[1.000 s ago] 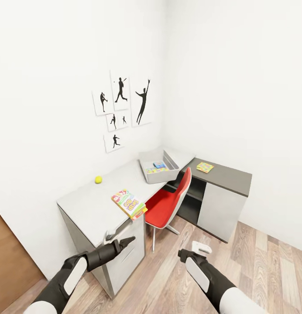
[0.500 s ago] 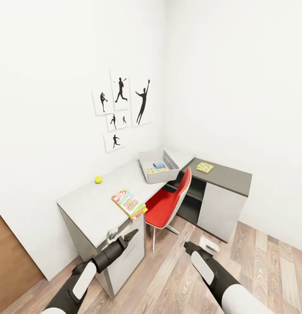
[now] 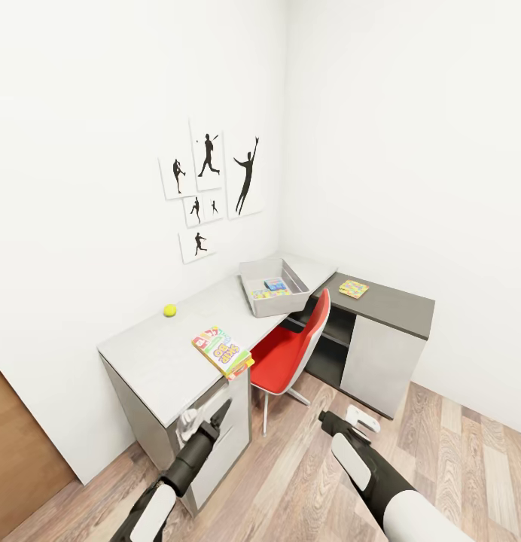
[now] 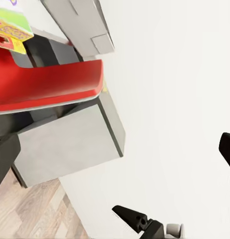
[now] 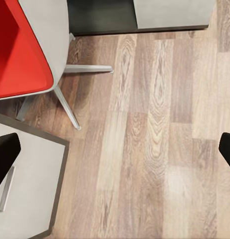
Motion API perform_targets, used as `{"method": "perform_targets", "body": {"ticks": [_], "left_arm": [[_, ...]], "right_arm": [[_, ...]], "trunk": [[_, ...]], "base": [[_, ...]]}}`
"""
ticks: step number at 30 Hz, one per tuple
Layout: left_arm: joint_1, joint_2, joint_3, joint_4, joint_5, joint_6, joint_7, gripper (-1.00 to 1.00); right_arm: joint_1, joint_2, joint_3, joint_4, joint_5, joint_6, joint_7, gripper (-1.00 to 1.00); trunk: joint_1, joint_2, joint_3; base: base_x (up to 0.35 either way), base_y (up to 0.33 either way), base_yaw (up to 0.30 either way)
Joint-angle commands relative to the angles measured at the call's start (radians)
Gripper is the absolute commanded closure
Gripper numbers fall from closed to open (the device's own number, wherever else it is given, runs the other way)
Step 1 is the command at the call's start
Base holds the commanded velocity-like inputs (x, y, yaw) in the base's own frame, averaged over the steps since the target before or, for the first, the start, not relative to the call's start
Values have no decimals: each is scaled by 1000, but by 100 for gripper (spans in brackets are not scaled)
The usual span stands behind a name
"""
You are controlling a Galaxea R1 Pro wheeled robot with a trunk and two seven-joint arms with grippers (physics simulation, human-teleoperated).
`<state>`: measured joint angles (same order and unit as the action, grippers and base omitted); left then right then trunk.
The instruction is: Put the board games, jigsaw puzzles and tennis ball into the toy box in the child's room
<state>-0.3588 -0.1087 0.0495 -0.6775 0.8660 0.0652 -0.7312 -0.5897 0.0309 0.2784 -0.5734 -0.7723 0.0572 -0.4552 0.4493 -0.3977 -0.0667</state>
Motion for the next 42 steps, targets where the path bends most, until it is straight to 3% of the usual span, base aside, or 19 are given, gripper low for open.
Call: {"method": "perform_targets", "body": {"ticks": [1, 6, 16, 24, 32, 42], "left_arm": [[1, -2, 3, 2, 13, 6, -4, -100], [6, -6, -1, 5, 45, 9, 2, -100], [7, -16, -3, 14, 52, 5, 80, -100], [31, -61, -20, 60, 40, -40, 124, -100], [33, -61, -55, 105, 36, -71, 169, -100], [34, -60, -63, 161, 35, -71, 191, -100]], "right_arm": [[-1, -1, 5, -2, -3, 4, -8, -100], [0, -3, 5, -4, -2, 2, -4, -100], [2, -1, 16, -8, 0, -3, -1, -100], [-19, 45, 32, 37, 31, -48, -46, -100], [-19, 88, 32, 51, 30, -93, -84, -100], [-21, 83, 31, 50, 30, -84, -73, -100]], "trunk": [[1, -2, -2], [1, -2, -2], [1, -2, -2], [1, -2, -2], [1, -2, -2], [1, -2, -2]], "base": [[0, 0, 0], [0, 0, 0], [0, 0, 0], [0, 0, 0], [0, 0, 0], [100, -8, 0]]}}
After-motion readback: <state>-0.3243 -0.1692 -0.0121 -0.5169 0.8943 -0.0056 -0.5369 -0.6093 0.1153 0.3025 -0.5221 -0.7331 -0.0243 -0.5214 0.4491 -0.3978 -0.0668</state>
